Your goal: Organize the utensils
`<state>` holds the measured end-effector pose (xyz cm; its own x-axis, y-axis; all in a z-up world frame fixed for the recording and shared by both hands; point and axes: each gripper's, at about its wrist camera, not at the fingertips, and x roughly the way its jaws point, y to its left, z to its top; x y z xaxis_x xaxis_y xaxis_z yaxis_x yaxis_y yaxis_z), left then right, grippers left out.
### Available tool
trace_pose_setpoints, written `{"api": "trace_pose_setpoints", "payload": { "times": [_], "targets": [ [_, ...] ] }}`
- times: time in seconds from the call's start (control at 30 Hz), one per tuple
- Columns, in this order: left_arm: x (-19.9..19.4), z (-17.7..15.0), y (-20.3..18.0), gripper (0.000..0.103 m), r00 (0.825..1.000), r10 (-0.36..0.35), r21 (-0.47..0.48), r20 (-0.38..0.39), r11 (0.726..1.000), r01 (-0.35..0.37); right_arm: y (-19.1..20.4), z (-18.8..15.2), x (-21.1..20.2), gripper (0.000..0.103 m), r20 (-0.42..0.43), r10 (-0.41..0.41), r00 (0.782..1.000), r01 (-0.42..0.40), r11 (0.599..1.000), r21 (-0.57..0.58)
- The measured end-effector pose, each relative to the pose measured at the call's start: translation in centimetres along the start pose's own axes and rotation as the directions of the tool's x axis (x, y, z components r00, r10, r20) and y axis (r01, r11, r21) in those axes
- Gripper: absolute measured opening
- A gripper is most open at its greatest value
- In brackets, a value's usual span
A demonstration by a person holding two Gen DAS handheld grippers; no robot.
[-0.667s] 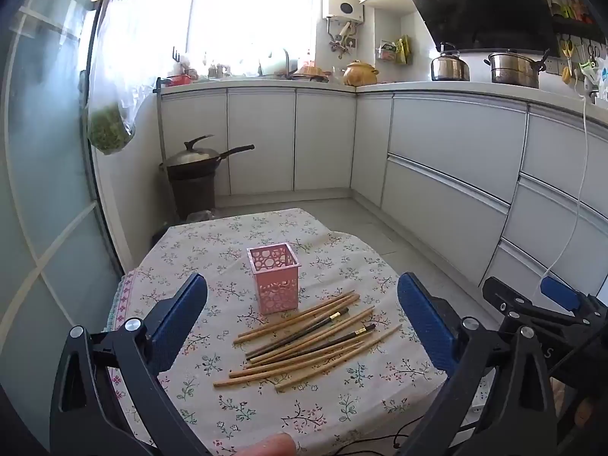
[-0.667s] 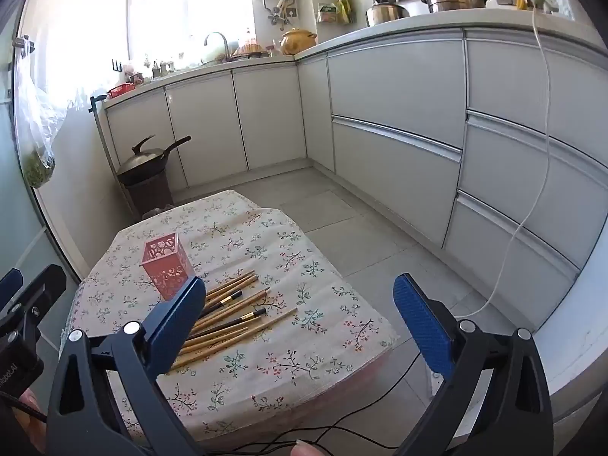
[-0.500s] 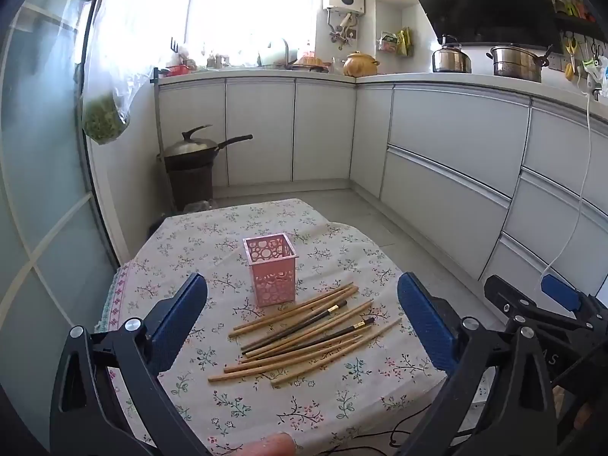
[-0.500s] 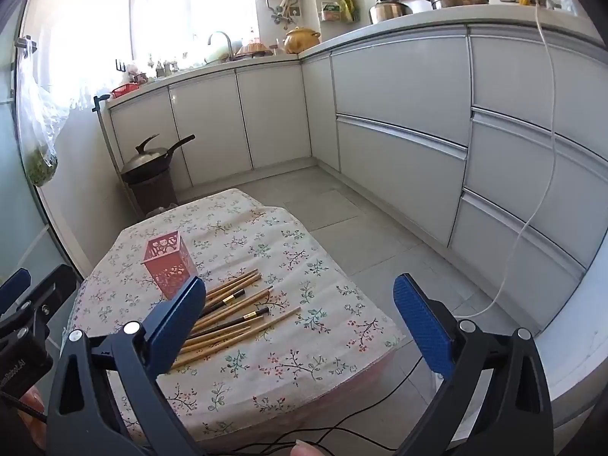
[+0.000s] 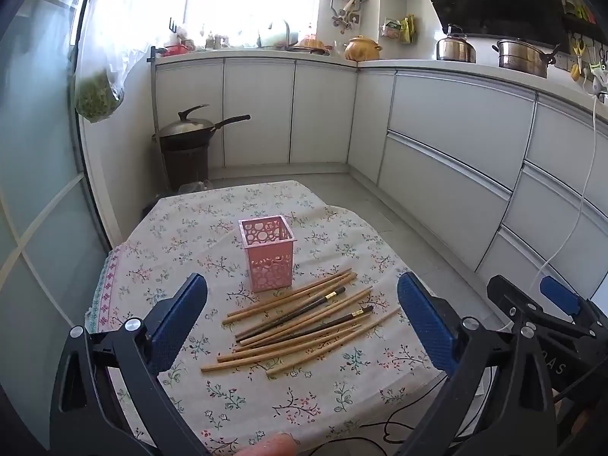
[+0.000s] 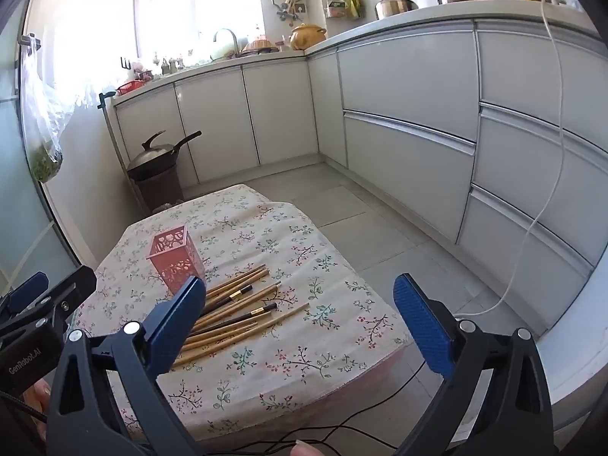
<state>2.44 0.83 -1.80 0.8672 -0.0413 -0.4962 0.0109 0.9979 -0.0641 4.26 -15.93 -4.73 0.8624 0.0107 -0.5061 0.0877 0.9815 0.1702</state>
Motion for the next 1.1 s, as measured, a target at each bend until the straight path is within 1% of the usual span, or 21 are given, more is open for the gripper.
{"api": "trace_pose_setpoints", "payload": {
  "times": [0.1, 0.2, 1.1],
  "targets": [
    [0.17, 0.02, 0.28, 0.096, 1.0, -0.009, -0.017, -0.015, 1.0, 0.008, 0.02, -0.11, 0.2, 0.096, -0.007, 0.0, 1.0, 0.0, 1.0, -0.002],
    [0.18, -0.07, 0.46, 0.096, 1.0, -0.008, -0.02, -0.014, 1.0, 0.008, 0.11, -0.28, 0.28, 0.096, -0.007, -0.003, 1.0, 0.003, 1.0, -0.007],
    [0.19, -0.09, 0.65, 0.096, 1.0, -0.004, -0.01, -0.021, 1.0, 0.003, -0.21, -0.52, 0.72, 0.096, -0.029, -0.004, 1.0, 0.004, 1.0, 0.009]
  ]
}}
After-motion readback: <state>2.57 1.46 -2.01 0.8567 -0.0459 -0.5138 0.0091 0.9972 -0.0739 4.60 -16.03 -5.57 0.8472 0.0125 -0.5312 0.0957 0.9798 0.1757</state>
